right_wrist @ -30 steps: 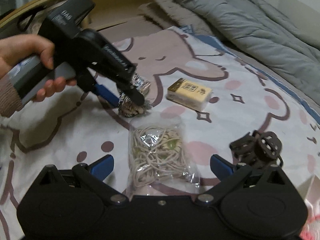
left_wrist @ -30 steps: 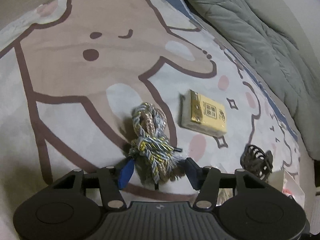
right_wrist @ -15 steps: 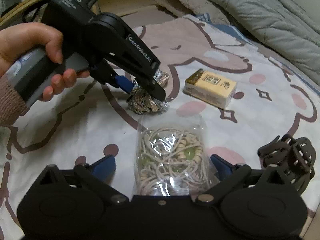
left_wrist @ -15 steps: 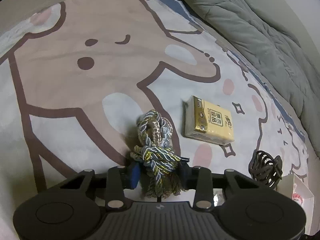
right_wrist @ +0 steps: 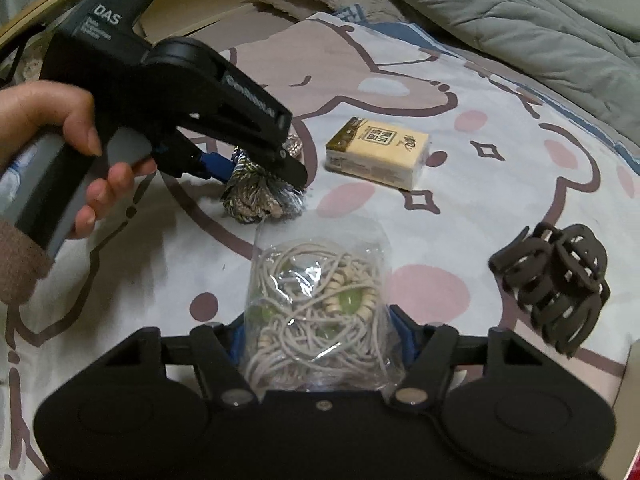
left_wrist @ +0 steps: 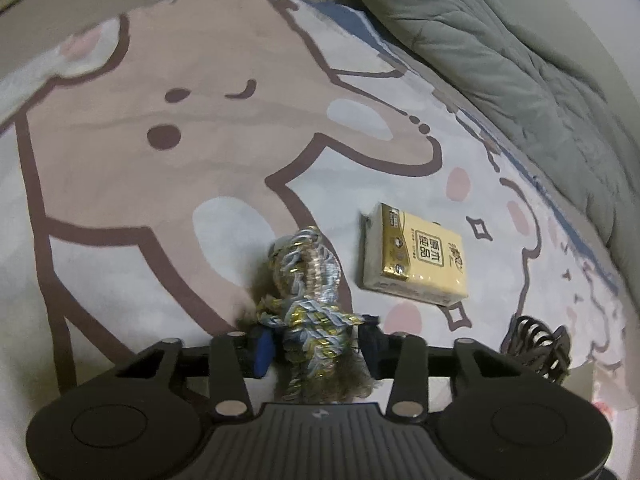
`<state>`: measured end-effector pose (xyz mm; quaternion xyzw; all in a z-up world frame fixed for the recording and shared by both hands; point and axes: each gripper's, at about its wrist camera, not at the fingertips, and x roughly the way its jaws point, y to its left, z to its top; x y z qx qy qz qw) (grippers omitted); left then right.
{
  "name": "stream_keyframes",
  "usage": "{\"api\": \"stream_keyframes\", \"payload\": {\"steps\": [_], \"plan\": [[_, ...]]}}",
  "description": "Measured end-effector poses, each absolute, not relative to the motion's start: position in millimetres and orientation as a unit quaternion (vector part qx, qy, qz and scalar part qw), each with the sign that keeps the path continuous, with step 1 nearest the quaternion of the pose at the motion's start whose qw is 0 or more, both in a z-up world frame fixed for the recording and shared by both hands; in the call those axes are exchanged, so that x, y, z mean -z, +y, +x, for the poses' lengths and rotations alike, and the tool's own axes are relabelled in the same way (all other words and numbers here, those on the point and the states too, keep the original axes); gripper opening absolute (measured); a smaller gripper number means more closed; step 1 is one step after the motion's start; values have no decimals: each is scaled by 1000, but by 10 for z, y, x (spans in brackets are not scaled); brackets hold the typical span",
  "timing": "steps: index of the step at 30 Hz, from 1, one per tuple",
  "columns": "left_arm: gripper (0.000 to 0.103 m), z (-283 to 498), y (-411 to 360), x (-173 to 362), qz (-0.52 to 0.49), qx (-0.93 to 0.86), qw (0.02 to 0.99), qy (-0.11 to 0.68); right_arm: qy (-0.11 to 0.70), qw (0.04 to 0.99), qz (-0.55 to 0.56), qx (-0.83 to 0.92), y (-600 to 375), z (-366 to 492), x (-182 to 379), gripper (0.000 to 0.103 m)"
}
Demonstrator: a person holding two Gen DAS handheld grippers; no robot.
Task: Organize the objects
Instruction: 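Grasp the clear bag of rubber bands with the right tool, then carry the twisted cord and rubber-band bag over the white box with both tools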
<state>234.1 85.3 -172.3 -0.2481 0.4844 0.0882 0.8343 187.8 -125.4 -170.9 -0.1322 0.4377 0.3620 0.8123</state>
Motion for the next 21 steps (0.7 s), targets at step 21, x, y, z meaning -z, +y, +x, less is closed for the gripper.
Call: {"api": "stream_keyframes", "payload": {"steps": [21], "plan": [[36,2000,508,996,-141,9,897,418,399,884,-19,-241,-1739,1968,1198,64]]}}
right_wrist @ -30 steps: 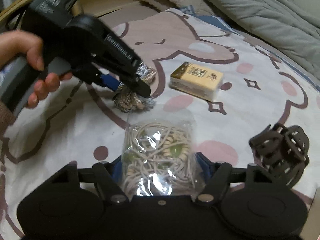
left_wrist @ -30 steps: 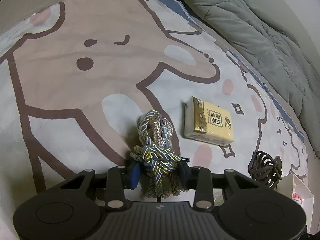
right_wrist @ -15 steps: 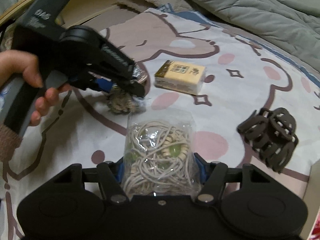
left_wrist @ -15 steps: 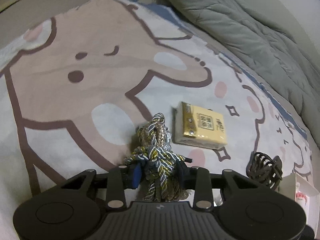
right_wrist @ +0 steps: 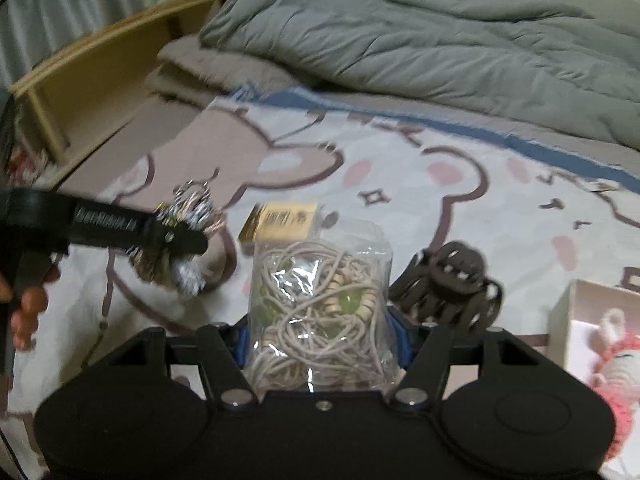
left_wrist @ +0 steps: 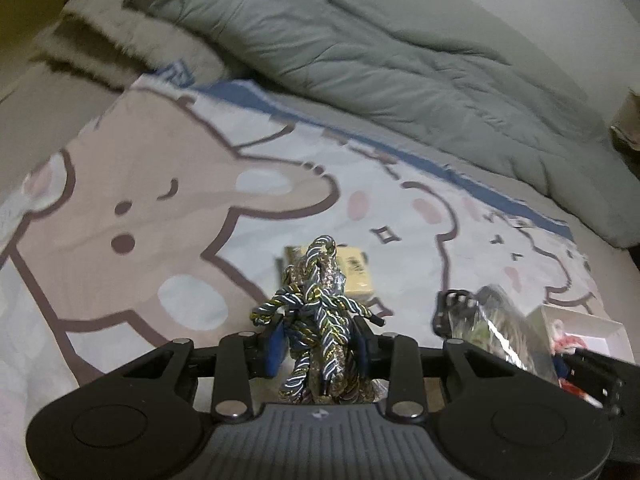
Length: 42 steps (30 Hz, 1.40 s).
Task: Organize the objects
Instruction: 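Carry the twisted cord and rubber-band bag over the white box with both tools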
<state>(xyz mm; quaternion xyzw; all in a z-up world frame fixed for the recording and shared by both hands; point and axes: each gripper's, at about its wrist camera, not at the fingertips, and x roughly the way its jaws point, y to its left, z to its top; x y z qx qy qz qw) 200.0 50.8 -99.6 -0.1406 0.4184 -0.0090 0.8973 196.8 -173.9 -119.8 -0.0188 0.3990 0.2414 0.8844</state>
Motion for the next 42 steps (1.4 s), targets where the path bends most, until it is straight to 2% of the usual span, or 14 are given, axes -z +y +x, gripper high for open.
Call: {"api": "stream_keyframes", "payload": {"steps": [11,25,42], "plan": [[36,1707,352,595,-132,45,916,376,370,907,-9,-201,-1905,1760,738,63],[36,1444,75,331,-119,99,922,355,337,930,8,-149,-2261,1418,281,63],[36,1401,-647,393,-127,160,904,375,338,937,-3,-90,-2994,1105,284,63]]}}
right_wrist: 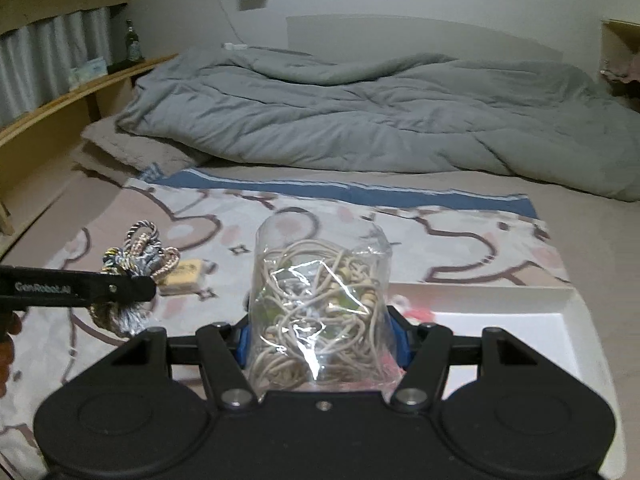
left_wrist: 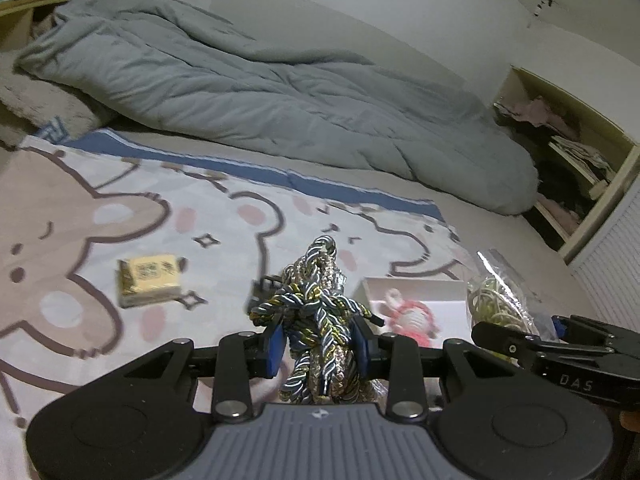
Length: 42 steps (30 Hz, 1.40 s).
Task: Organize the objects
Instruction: 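Carry the twisted cord and rubber-band bag over the white box with both tools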
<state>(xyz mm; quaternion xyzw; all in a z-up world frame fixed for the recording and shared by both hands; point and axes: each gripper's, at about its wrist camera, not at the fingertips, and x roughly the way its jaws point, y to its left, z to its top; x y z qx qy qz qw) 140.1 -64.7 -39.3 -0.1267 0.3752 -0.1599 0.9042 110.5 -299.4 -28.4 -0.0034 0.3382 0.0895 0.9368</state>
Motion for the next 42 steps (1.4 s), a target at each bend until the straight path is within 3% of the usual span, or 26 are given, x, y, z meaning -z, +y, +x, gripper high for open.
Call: {"api": "stream_keyframes", "payload": {"steps": [26,42], "plan": [[36,1289,-2300,610,-123,270,861,414,358,933,-3,21,-4410,716,587,63],[36,1394,-2944,936,-185,337,815,432,381,922,1,63,-4920,646,917,63]]}}
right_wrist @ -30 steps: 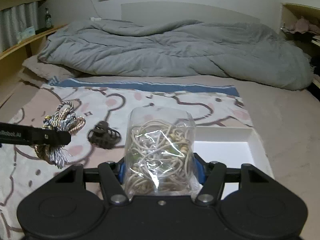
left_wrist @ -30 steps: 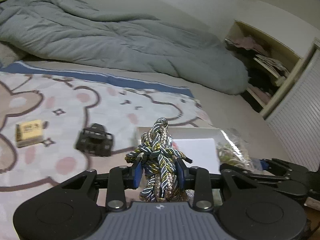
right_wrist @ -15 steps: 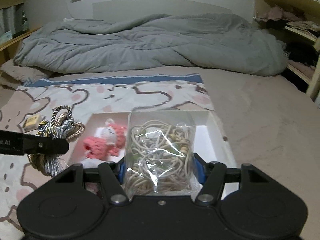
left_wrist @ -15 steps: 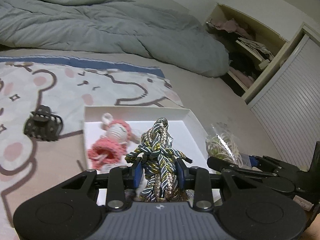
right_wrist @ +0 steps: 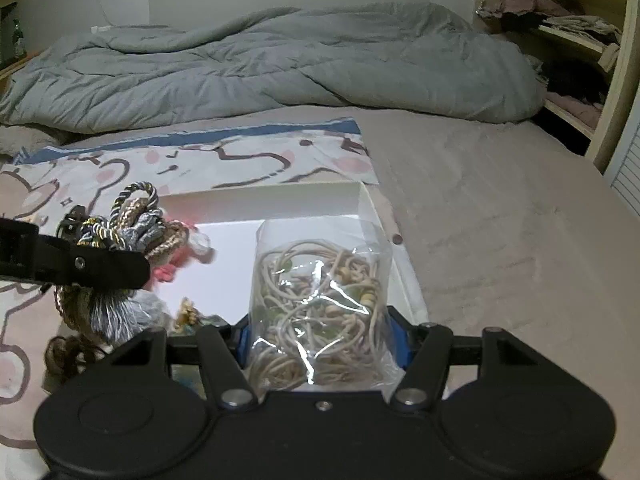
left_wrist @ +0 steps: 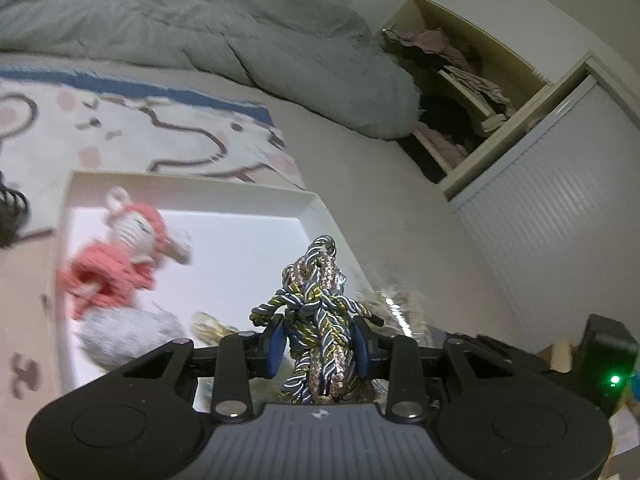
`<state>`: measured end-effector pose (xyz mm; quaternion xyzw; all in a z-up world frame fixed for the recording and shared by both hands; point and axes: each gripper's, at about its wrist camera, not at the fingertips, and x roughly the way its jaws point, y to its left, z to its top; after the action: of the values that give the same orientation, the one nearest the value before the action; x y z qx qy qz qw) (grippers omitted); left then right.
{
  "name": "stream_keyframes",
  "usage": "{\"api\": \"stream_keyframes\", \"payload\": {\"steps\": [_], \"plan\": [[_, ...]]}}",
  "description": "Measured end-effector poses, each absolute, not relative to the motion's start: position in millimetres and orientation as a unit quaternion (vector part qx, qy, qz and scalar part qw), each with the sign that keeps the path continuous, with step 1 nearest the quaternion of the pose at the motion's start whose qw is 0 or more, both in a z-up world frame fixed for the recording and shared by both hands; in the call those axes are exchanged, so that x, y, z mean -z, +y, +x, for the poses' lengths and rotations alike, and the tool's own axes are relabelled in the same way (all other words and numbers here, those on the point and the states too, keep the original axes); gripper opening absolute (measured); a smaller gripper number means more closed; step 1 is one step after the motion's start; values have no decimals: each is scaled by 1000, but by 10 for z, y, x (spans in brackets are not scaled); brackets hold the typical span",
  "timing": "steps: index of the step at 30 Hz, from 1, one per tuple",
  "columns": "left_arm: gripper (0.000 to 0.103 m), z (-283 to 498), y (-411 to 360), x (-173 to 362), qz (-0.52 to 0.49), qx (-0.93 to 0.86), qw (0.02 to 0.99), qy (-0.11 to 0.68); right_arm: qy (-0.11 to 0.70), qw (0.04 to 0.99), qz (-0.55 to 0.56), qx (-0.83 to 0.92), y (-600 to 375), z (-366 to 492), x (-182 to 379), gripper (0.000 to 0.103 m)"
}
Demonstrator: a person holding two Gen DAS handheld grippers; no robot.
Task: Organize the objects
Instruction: 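Carry the twisted cord and rubber-band bag over the white box with both tools, then open the left tool to drop the cord while the right tool releases the rubber-band bag into the box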
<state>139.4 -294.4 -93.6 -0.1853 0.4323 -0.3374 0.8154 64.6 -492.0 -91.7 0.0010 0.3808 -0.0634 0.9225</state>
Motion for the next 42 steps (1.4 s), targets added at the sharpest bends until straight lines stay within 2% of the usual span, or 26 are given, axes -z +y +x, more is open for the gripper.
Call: {"api": "stream_keyframes", "payload": {"steps": [15,17,18,19,20,24,29,36,42], "plan": [[36,1491,-3213,1561,-310,388,738,456,382,920,35,78,-5209,574,1057,63],[45,1506,-3238,1598,-305,385,738,462,382,920,42,75,-5240,580,1073,63],[62,1513,-3238,1607,-303,380,738,467,383,920,44,74,-5247,585,1083,63],[69,1515,-3233,1619,-300,373,741,471,384,919,44,74,-5251,591,1096,64],[69,1512,-3223,1623,-296,371,743,471,385,919,42,75,-5255,597,1105,64],[67,1514,-3193,1627,-273,363,751,478,390,916,38,83,-5257,598,1125,75],[67,1499,-3151,1583,-252,356,762,479,380,920,46,80,-5259,548,1057,76],[67,1447,-3124,1524,-205,348,777,482,377,921,53,85,-5248,509,1004,72],[60,1393,-3181,1638,-124,346,781,505,374,921,68,86,-5271,498,970,64]]}}
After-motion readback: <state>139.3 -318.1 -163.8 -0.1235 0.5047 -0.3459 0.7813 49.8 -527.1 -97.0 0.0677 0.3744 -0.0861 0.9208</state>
